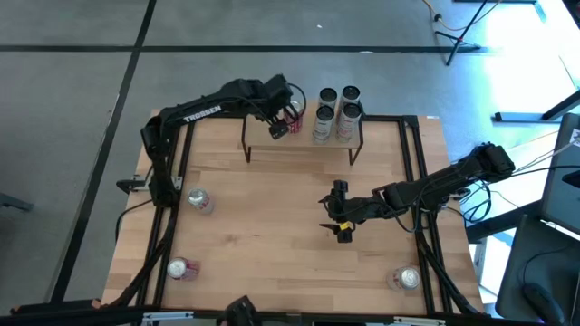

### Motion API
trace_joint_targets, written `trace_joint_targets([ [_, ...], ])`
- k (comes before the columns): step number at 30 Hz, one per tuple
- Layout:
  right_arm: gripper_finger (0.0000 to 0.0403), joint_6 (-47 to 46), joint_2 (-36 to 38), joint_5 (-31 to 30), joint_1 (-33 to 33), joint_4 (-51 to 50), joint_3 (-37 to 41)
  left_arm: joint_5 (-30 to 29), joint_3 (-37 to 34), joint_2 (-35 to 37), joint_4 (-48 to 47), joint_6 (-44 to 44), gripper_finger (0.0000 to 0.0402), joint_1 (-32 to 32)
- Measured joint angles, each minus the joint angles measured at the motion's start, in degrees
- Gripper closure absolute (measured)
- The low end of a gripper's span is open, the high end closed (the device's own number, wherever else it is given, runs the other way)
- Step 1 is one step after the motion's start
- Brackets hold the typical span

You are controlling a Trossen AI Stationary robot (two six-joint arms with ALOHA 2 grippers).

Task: Place canned beverage on shelf
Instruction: Put the top red soda can on the shelf, then put the red soda can on the shelf aligned with the other red soda can

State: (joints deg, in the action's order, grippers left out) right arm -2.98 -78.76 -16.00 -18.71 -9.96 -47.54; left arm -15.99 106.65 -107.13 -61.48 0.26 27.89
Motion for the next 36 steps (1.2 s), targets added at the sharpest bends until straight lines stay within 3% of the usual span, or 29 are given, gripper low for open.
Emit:
trace_joint_targets([
  [13,0.0080,0.36,0.00,0.01,0.02,0.11,0.01,0.98,-1.24,0.04,8.24,0.52,0.0056,0.73],
  [21,0.0080,0.36,0.00,0.01,-0.01,0.06,-0.01,0.67,-1.27,3.29,3.25,0.88,0.0056,-1.40],
  [31,0.0080,0.36,0.00,0.01,-0.01,0.85,0.02,1.95,-1.30,15.52,-0.14,6.26,0.0056,-12.41],
  [36,0.0080,0.59,0.00,0.02,0.01,2.56,0.02,0.51,-7.64,21.12,-0.93,15.75,0.0056,-20.94],
])
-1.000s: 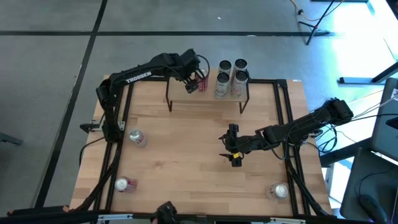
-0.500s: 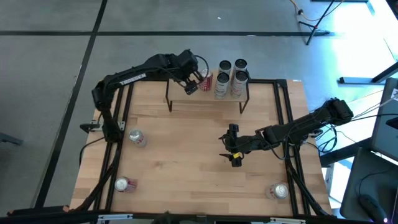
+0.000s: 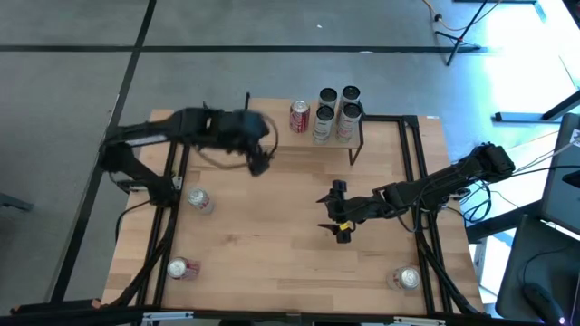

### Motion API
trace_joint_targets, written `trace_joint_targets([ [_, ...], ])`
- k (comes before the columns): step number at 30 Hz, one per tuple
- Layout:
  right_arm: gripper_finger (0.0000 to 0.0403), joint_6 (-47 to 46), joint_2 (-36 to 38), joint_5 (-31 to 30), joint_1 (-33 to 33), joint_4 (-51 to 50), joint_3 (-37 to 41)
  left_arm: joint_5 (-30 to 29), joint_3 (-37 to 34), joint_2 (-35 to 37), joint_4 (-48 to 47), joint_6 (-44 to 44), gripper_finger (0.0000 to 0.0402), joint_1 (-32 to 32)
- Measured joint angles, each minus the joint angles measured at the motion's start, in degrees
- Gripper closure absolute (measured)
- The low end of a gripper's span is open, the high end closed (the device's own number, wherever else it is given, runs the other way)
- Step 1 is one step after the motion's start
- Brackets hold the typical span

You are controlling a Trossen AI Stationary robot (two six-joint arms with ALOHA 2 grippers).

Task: Place canned beverage on shelf
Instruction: Put the red soda can on the shelf aligned with the other red soda can

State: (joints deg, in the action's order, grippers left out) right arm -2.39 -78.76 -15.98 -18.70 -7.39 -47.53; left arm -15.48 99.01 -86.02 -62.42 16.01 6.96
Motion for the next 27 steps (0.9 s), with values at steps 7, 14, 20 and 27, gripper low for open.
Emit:
trace_joint_targets([
  [7,0.0080,1.57,0.00,0.13,-0.02,4.70,-0.01,-0.57,-18.24,8.22,-0.35,22.96,0.0056,-15.03],
  [14,0.0080,-1.64,0.00,6.84,-0.02,7.60,-0.02,5.87,-27.80,11.55,-1.56,49.00,0.0056,-30.80],
  [20,0.0080,-5.17,-1.82,15.98,-0.67,8.09,-0.02,6.22,-30.34,11.37,-1.65,59.13,0.0056,-39.41],
  [27,0.0080,-12.43,-5.80,15.60,-2.69,11.71,-0.01,10.29,-31.70,11.36,-1.34,71.57,0.0056,-44.25],
])
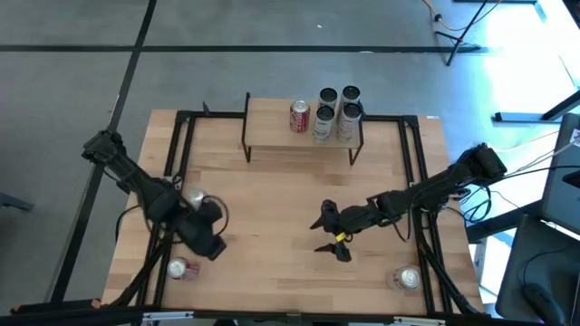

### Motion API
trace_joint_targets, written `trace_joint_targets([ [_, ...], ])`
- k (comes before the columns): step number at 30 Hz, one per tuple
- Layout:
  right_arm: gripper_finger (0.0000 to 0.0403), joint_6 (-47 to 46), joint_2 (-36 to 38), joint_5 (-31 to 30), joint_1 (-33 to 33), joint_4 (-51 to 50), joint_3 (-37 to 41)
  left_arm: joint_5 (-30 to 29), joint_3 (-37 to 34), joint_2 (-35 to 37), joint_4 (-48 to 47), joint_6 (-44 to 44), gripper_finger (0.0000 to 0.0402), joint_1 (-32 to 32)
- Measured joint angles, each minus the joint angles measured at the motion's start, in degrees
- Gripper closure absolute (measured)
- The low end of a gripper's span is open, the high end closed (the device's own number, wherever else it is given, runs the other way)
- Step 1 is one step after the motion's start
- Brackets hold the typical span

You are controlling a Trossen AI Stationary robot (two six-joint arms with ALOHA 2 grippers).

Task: Place canned beverage on shelf
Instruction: Put the red soda can on the shelf aligned with the other red soda can

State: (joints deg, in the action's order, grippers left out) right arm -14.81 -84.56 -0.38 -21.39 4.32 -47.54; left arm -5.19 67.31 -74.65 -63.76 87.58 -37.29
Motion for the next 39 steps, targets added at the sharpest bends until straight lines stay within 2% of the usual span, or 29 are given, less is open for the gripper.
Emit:
trace_joint_targets([
  [3,0.0080,-1.75,-0.41,0.02,-0.19,0.03,0.01,2.39,0.00,0.02,-0.51,7.06,0.0056,-3.90],
  [11,0.0080,-2.09,-0.48,-0.05,0.03,0.74,0.01,1.74,0.00,0.02,-8.69,22.95,0.0056,-15.05],
  [20,0.0080,-1.90,-0.50,-0.05,0.03,1.93,0.01,1.75,0.00,-2.10,-8.54,36.09,0.0056,-23.91],
  [24,0.0080,-1.88,-0.50,-0.05,0.03,1.79,0.01,1.76,0.00,-4.24,-6.41,36.90,0.0056,-25.68],
  [39,0.0080,-1.80,-0.50,-0.07,0.03,1.84,0.01,4.55,0.00,-10.40,-3.95,36.39,0.0056,-26.13],
])
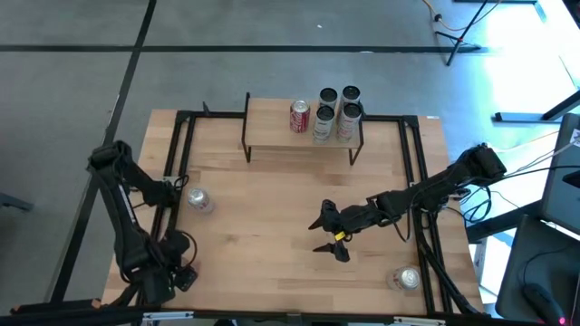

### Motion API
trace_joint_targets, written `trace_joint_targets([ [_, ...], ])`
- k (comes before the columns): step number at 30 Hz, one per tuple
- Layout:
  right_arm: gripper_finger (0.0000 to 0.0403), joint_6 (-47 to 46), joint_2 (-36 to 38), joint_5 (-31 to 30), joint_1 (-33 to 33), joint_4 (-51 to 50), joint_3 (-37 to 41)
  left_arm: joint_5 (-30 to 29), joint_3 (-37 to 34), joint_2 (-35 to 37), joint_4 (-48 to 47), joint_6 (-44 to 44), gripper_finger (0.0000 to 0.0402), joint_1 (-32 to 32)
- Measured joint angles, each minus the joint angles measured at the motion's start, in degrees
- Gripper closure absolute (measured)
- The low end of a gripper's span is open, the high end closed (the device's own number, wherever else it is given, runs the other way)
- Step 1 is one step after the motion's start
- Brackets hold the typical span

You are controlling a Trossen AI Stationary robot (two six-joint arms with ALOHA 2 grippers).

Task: Place canned beverage on shelf
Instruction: Put the red soda can on the shelf aligned with the other red soda can

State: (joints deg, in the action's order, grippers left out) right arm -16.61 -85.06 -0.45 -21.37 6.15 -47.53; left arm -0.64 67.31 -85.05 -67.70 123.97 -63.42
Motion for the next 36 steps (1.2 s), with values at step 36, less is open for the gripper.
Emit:
trace_joint_targets([
  [36,0.0080,0.36,-0.36,-0.04,-0.06,-0.01,0.00,-9.01,5.17,-5.75,2.86,-43.79,0.0142,18.18],
])
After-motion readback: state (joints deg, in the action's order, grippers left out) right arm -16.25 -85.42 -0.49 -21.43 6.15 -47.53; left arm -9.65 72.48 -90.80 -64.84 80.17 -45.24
